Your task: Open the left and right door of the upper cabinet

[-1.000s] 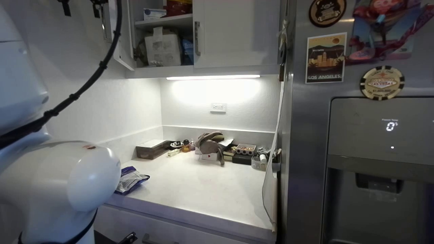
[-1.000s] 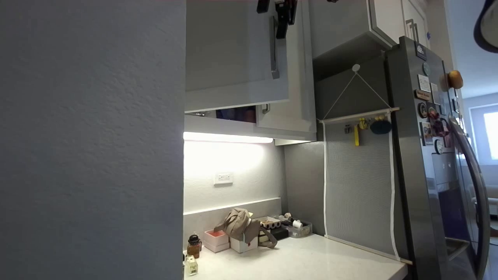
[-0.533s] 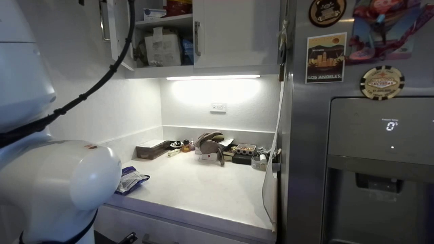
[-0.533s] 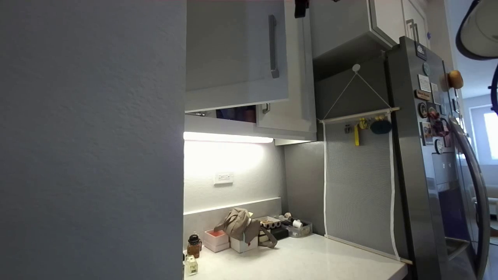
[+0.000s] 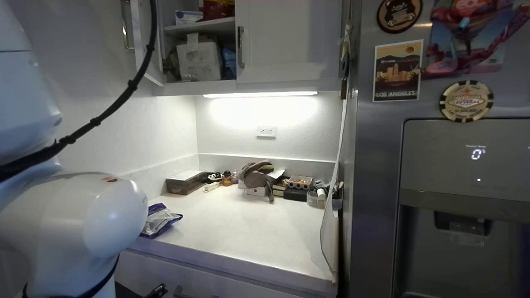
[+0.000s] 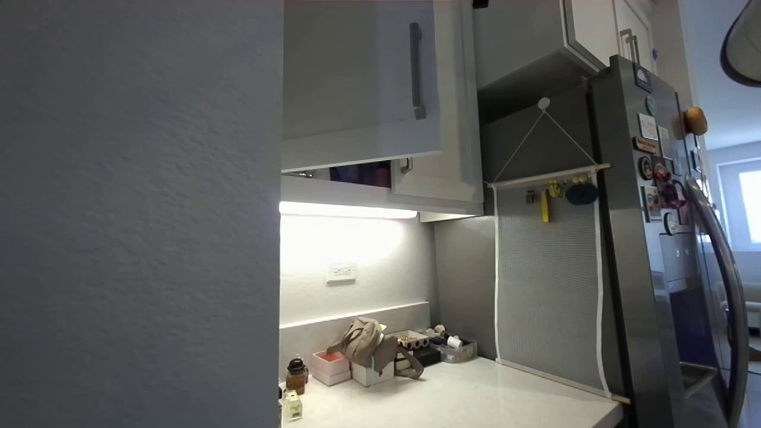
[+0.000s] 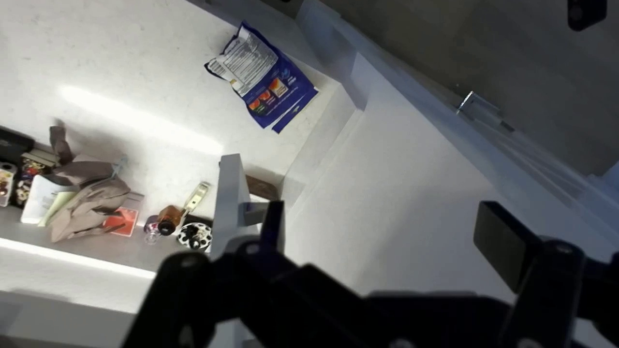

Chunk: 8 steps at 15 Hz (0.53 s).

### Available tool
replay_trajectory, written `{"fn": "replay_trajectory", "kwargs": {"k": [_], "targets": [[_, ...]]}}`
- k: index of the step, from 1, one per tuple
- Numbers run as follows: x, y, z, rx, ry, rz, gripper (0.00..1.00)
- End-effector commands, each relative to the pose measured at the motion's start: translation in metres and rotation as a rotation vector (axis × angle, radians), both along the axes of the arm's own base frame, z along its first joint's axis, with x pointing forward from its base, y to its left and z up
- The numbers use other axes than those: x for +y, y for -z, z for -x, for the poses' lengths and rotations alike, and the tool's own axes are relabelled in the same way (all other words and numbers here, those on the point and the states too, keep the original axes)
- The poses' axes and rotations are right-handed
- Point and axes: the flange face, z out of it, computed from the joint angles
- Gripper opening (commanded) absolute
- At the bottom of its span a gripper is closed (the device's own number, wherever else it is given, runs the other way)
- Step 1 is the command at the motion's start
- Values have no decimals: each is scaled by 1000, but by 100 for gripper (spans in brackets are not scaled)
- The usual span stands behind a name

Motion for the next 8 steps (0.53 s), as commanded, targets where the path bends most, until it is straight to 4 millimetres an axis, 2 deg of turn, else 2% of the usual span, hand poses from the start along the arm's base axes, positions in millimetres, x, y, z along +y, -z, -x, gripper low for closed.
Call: {"fn": "replay_trajectory", "kwargs": {"k": [1,5,8], "targets": [[-30,-17,12,-100,135,-55,100],[-61,-40,18,-279,240,-144,100],[-66,-49,4,-442,284,-194,100]]}}
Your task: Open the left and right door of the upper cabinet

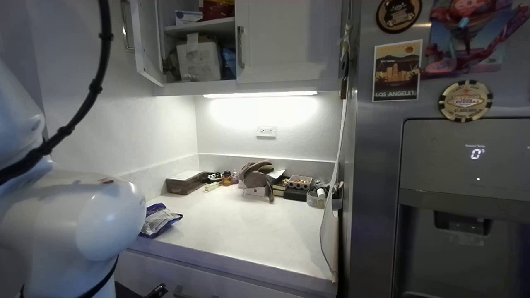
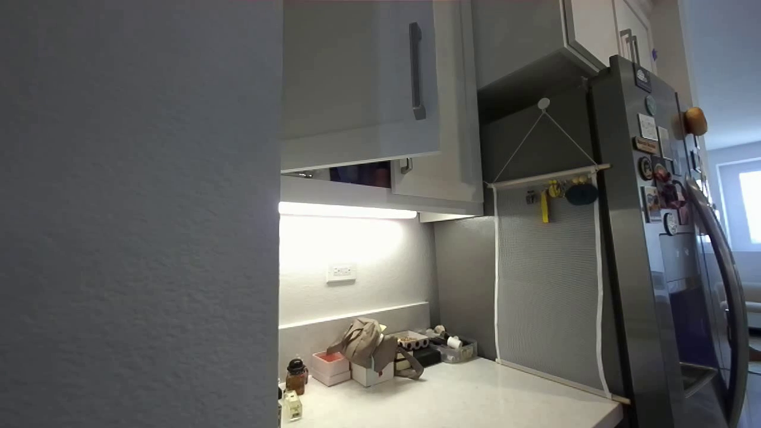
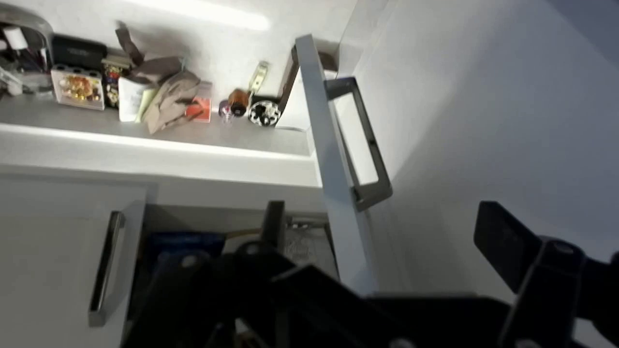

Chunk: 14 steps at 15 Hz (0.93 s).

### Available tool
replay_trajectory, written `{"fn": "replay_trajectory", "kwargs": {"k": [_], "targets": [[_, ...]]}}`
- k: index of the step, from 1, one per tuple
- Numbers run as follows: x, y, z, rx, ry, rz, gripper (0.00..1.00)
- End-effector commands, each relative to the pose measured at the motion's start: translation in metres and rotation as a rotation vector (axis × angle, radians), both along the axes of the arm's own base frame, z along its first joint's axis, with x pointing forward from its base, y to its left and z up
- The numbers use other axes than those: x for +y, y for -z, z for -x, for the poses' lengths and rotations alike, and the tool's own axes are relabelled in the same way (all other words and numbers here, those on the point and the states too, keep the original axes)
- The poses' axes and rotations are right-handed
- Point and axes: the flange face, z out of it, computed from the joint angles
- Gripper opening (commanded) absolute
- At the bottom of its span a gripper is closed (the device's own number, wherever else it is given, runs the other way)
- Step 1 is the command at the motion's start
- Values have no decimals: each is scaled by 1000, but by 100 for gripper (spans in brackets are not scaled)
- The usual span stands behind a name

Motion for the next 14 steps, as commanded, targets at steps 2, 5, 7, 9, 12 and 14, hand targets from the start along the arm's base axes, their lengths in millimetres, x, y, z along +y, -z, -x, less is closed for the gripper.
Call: {"fn": "replay_trajectory", "kwargs": {"k": [2,5,7,9,12,14], "targets": [[0,1,-25,-206,58,-35,100],[16,14,-53,-275,50,-49,100],[27,23,-72,-314,30,-53,100],[37,30,-84,-347,15,-52,100],[38,28,-84,-395,-7,-52,66],[41,30,-83,-410,-19,-52,49]]}}
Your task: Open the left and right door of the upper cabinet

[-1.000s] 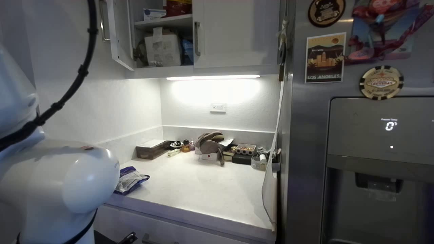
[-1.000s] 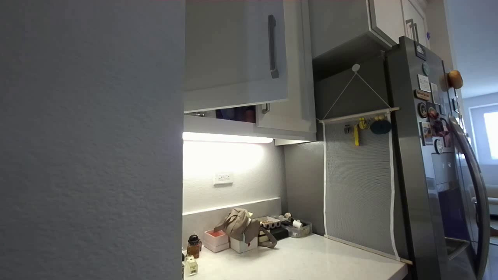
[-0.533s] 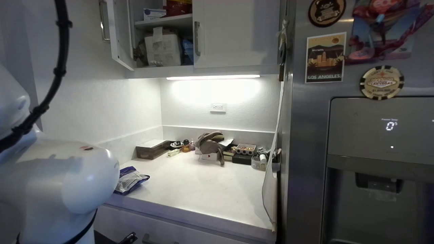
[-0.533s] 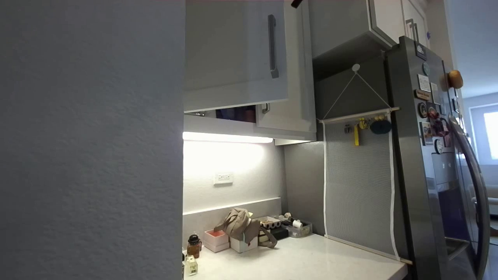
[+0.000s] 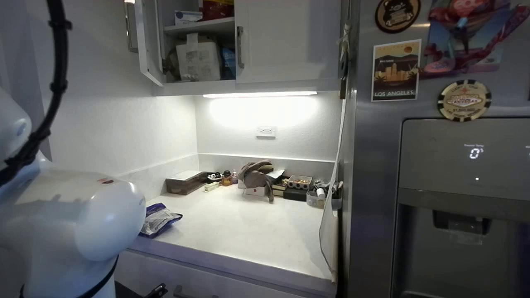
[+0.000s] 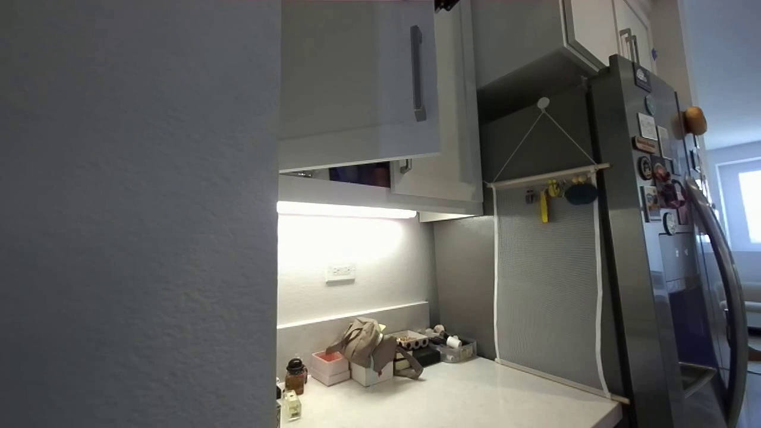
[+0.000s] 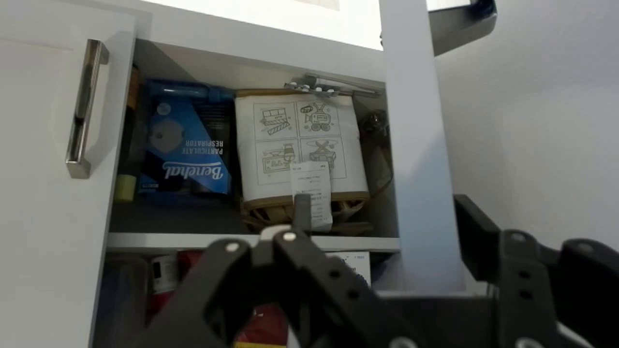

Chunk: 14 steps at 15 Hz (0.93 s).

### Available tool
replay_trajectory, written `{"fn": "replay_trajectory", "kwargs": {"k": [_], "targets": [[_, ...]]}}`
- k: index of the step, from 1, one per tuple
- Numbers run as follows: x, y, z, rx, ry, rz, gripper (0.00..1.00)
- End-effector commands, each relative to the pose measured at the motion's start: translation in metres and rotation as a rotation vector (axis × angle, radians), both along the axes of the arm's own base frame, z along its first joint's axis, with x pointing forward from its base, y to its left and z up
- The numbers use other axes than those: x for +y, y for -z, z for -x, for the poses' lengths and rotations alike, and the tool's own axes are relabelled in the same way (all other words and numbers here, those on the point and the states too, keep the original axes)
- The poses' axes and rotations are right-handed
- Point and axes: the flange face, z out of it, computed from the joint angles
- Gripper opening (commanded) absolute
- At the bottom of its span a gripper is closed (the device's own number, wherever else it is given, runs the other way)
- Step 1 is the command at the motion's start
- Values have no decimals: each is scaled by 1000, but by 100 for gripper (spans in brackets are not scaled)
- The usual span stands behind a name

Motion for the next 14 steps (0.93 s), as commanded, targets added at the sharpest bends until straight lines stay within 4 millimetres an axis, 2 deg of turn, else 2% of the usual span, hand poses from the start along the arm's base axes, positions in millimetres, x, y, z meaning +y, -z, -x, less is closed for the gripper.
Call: {"fn": "replay_trajectory", "kwargs": {"k": [1,4,5,6,7,9,12,14], "targets": [[16,7,-9,-53,-39,4,42],[25,10,-7,-55,-73,-2,20],[29,7,-7,-53,-83,-1,62],[33,7,-4,-54,-95,1,58],[36,6,-2,-53,-107,1,59],[43,5,2,-53,-133,-2,71],[53,2,15,-46,-195,-5,95],[61,1,22,-41,-245,-8,100]]}}
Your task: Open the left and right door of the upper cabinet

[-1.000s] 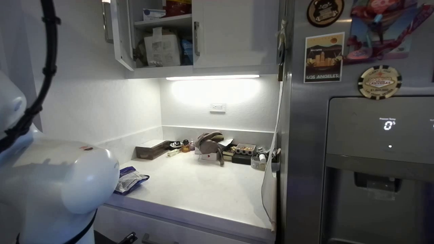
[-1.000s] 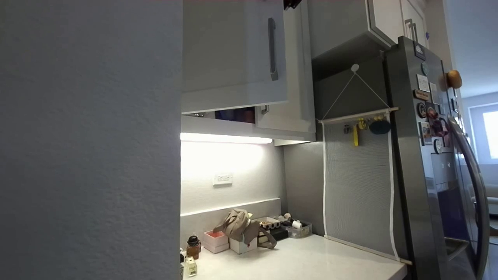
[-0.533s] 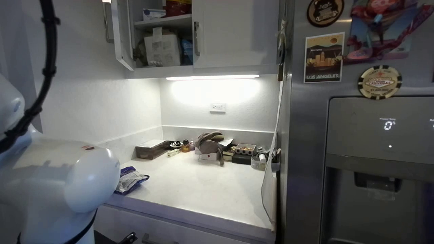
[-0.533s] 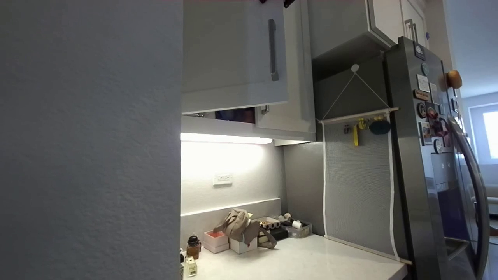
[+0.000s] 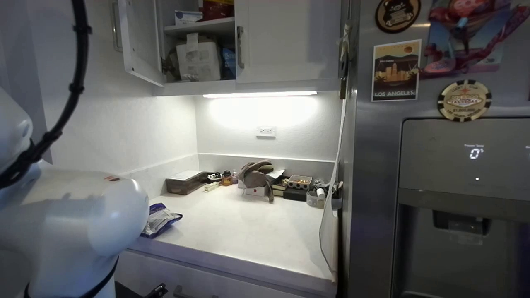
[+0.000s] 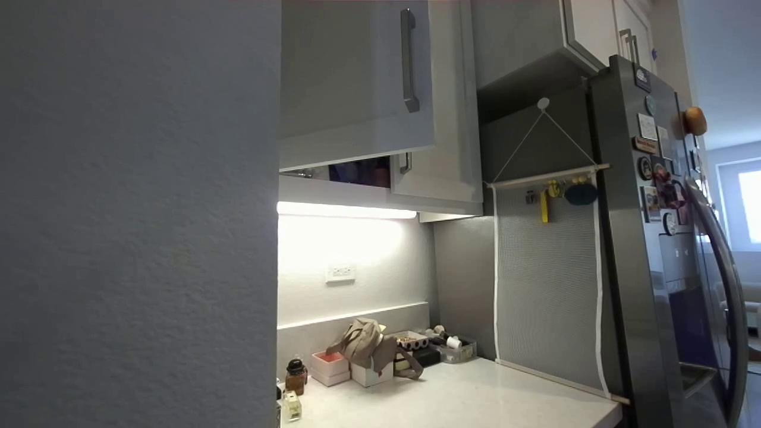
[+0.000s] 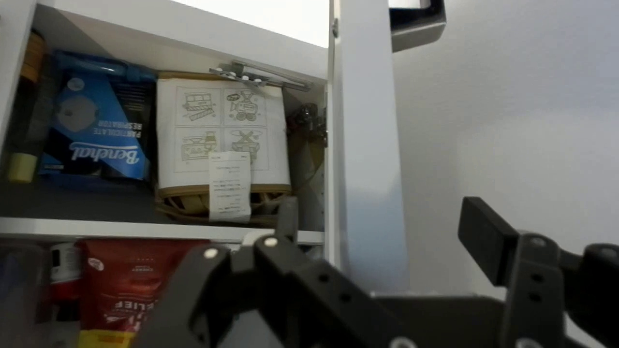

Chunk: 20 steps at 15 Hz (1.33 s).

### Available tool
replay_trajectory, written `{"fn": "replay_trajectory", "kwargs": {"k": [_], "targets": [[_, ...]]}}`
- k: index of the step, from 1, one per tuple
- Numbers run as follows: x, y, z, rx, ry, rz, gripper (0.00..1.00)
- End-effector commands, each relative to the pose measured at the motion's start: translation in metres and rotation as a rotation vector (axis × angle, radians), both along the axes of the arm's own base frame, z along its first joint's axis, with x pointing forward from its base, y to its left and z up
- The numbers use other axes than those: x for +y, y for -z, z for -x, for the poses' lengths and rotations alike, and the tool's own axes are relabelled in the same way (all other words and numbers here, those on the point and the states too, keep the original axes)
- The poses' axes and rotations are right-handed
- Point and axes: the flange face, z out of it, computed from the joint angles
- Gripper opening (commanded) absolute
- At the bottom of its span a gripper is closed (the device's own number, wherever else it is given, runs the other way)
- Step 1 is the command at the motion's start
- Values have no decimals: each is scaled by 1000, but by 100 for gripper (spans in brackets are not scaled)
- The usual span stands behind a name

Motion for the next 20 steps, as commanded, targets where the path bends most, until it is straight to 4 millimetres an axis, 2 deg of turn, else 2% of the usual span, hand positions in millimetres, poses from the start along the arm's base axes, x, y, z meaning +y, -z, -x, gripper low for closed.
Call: {"fn": "replay_trajectory", "kwargs": {"k": [1,8,9,12,17,20], "targets": [[26,-1,-6,-5,-127,-4,100],[47,1,7,49,-336,-17,100],[28,-9,28,50,-355,-26,100],[26,-9,32,122,-444,-25,100],[48,4,2,247,-459,23,100],[49,20,-17,323,-391,116,100]]}}
